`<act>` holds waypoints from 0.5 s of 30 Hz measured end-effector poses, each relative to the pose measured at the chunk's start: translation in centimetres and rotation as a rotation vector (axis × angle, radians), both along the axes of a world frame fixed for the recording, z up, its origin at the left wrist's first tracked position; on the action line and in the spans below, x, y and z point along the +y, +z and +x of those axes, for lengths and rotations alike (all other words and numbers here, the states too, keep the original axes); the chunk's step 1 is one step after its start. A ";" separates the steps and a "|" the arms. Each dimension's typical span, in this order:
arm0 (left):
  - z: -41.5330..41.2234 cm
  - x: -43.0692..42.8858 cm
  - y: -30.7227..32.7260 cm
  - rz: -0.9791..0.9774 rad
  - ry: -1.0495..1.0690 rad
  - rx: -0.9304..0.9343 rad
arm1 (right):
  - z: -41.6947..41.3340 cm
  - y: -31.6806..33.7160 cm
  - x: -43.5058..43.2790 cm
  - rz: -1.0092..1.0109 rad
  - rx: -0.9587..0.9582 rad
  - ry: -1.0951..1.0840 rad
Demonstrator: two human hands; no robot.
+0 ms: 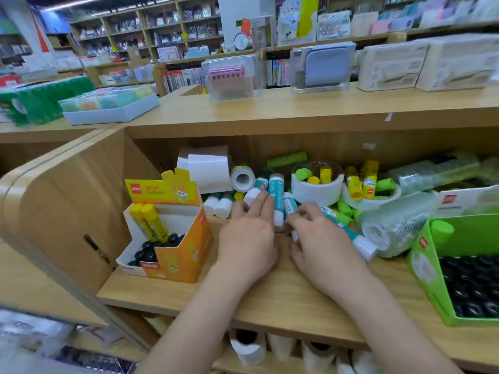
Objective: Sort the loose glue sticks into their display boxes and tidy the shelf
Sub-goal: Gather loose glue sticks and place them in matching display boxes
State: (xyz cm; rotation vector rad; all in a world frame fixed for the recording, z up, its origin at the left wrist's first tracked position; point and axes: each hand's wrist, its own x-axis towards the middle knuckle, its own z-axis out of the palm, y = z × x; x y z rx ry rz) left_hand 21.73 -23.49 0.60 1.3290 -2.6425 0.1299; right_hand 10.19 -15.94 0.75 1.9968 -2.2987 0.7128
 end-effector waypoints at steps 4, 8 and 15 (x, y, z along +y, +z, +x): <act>0.5 1.1 0.3 0.005 0.007 0.113 | -0.5 0.0 0.9 -0.143 -0.065 -0.031; 0.5 1.9 0.4 0.003 -0.022 0.195 | -1.7 -0.1 1.2 -0.444 -0.200 -0.131; -1.1 3.5 0.9 0.098 -0.071 0.260 | -2.4 0.5 1.5 -0.723 -0.820 -0.126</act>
